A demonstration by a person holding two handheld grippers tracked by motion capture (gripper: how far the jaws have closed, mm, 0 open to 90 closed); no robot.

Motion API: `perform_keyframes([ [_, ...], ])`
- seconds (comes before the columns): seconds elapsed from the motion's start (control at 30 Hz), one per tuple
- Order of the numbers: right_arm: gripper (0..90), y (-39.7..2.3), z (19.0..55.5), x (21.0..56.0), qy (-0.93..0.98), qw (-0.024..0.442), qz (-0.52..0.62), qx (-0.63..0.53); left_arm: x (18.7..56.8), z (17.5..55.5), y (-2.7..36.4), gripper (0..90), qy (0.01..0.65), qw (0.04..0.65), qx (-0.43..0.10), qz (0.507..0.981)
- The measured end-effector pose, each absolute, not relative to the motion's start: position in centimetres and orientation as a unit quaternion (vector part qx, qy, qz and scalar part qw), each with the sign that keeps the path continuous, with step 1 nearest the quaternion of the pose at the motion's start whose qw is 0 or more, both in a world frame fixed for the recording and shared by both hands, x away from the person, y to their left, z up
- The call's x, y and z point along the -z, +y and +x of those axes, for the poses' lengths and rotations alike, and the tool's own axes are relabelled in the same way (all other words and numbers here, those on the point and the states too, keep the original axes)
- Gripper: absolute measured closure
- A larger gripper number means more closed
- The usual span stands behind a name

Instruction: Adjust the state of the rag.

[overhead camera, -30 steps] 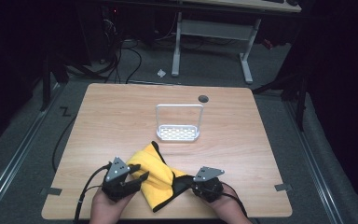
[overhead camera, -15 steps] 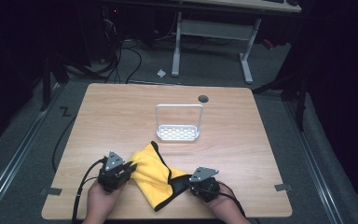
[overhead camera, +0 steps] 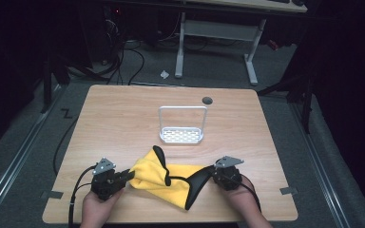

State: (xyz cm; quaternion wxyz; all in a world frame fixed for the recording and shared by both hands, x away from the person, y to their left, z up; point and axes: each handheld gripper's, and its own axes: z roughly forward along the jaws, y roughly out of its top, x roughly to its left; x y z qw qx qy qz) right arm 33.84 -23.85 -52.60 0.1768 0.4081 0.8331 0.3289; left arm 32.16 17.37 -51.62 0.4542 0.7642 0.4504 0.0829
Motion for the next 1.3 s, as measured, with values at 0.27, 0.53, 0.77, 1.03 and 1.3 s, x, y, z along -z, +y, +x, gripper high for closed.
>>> perform_keyframes([
  [0.27,90.0,-25.9,37.0,52.7,0.808,0.208,0.449,-0.319,52.6,30.6,19.4,72.7,0.485,0.420,-0.092,0.762],
  [0.53,87.1,-25.0,35.8,51.4,0.805,0.221,0.434,-0.339,49.9,30.2,17.6,52.3,0.445,0.474,-0.107,0.752],
  [0.77,87.3,-24.0,32.7,51.1,0.818,0.216,0.404,-0.346,46.8,30.7,12.2,31.4,0.363,0.535,-0.075,0.759],
  [1.03,87.3,-24.2,30.8,51.5,0.822,0.208,0.409,-0.338,48.5,31.4,6.8,47.5,0.344,0.452,-0.112,0.815],
  [1.3,88.4,-22.9,31.2,51.8,0.836,0.192,0.386,-0.341,48.7,32.3,11.5,82.7,0.392,0.459,-0.112,0.789],
])
